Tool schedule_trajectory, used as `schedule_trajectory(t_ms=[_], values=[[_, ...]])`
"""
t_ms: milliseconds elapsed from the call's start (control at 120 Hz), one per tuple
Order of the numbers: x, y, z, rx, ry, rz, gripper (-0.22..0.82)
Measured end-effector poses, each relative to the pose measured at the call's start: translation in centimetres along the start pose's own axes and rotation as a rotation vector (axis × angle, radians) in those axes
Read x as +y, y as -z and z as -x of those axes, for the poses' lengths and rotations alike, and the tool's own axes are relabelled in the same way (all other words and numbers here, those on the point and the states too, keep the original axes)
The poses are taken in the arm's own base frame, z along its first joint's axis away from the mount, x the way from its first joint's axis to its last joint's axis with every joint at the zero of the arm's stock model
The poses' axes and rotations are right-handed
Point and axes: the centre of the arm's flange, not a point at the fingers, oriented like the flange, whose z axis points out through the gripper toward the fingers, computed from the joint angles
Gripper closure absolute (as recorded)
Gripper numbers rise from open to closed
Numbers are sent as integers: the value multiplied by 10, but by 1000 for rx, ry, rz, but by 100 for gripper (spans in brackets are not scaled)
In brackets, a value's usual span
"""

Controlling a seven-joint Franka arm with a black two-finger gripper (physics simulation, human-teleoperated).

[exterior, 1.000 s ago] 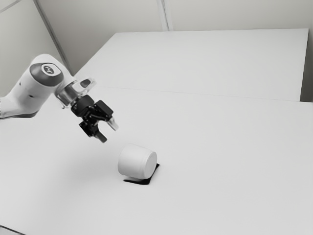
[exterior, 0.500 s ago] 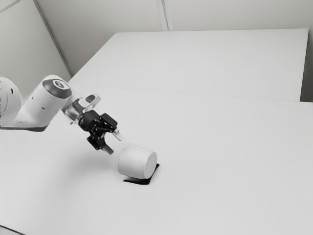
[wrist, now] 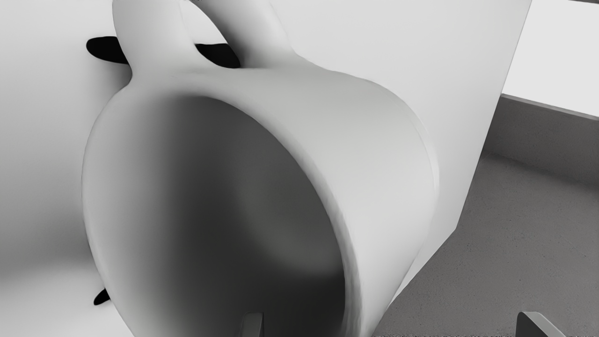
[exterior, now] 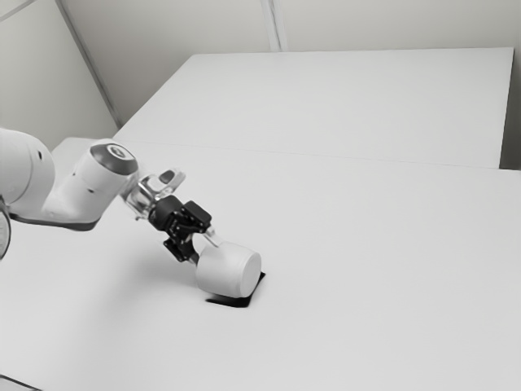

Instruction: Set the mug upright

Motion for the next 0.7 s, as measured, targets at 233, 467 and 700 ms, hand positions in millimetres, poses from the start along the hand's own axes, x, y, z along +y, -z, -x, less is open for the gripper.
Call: schedule_trajectory(t_ms=[233, 467, 700], values=[[7, -10, -6, -1, -32, 7, 8], [16, -16, -10, 0, -63, -2, 41], [25, -12, -10, 10, -88, -4, 66]])
